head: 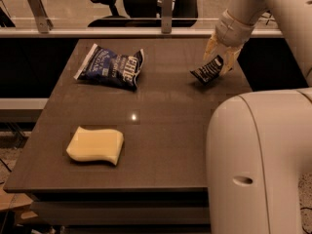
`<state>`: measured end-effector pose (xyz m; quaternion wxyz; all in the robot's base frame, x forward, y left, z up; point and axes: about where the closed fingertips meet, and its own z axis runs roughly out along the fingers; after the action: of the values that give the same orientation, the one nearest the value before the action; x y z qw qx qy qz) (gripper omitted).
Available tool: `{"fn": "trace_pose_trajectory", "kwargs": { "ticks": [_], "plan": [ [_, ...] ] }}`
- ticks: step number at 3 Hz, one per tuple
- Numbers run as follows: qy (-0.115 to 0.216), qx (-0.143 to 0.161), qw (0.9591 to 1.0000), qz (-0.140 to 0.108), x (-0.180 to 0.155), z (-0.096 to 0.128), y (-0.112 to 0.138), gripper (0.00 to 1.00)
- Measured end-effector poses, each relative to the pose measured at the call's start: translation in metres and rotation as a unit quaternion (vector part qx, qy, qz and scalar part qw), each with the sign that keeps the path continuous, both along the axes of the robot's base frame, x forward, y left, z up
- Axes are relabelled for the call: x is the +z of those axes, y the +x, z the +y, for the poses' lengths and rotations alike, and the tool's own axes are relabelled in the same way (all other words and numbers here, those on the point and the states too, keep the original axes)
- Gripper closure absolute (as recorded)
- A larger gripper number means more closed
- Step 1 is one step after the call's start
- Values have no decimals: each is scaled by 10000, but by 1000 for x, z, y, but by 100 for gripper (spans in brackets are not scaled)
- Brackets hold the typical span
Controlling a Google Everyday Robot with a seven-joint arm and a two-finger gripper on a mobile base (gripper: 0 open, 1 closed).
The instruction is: Move rxbar chocolate near sponge
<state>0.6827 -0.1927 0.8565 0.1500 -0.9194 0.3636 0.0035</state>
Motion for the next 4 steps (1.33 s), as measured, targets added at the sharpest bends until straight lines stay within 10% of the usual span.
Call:
{"fn": "trace_pose_trajectory", "kwargs": {
  "ticks": [2,4],
  "plan": [
    [599,137,9959,-669,39,20,-34,100],
    [299,-231,9967,-722,68,48,-84,100]
  ]
}}
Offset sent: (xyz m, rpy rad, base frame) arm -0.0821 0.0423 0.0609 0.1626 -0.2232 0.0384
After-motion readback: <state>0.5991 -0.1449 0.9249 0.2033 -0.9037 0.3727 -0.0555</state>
